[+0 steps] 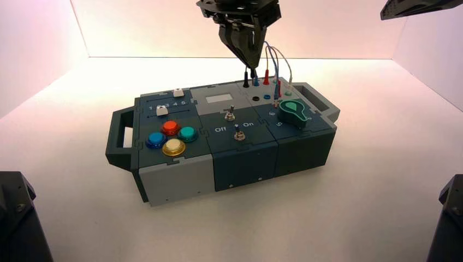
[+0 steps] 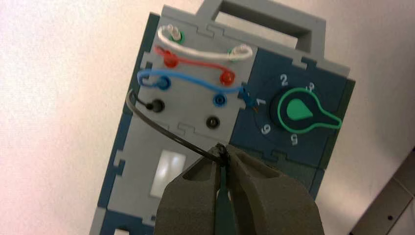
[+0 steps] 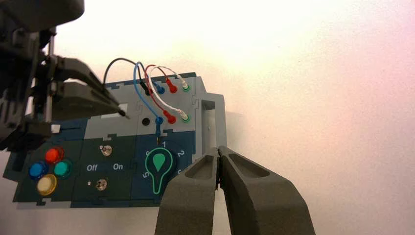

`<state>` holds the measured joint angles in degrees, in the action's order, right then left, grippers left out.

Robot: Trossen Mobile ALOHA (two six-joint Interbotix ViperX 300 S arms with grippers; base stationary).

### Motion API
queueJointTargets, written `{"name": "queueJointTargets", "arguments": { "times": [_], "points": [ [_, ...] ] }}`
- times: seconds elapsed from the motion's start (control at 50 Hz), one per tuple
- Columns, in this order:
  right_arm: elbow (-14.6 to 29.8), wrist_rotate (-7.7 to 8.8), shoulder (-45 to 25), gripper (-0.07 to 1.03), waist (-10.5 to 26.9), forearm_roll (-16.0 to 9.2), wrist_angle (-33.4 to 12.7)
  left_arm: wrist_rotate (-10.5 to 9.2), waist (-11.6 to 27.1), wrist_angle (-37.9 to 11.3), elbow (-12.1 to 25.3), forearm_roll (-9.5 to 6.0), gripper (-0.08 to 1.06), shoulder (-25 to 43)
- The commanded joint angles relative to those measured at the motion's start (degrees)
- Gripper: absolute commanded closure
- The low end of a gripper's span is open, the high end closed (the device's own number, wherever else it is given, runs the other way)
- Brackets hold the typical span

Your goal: Pull the black wire.

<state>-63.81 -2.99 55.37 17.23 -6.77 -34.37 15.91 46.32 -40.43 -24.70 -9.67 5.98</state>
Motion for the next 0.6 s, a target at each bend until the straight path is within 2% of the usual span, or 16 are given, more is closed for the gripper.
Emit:
{"name": "queueJointTargets", "arguments": {
  "times": [0.02,0.14,0.34,0.36,0.42,0.6],
  "points": [
    [1.58,0.00,-0.26,0.99,0.18,-0.35,0.62,0.44,0.00,-0.35,-0.09,0.00,0.99,-3.52],
    [1.58,0.00,-0.26,0.99,0.18,-0.44,0.62,0.35,0.00,-1.41,-0.18,-0.09,0.89,-5.01],
    [1.58,0.00,-0.26,0.99,0.18,-0.62,0.53,0.09,0.00,-4.83,-0.26,-0.09,0.64,-7.03],
    [1.49,0.09,-0.26,0.99,0.18,-0.70,0.44,0.00,0.00,-5.19,-0.26,-0.09,0.54,-7.03],
    [1.58,0.09,-0.26,0.99,0.26,-0.79,0.44,0.00,-0.09,-5.54,-0.26,-0.09,0.45,-6.86],
    [1.58,0.18,-0.26,0.99,1.49,-0.79,0.44,0.00,0.09,-7.56,0.53,-0.09,0.43,-6.86]
  ]
}}
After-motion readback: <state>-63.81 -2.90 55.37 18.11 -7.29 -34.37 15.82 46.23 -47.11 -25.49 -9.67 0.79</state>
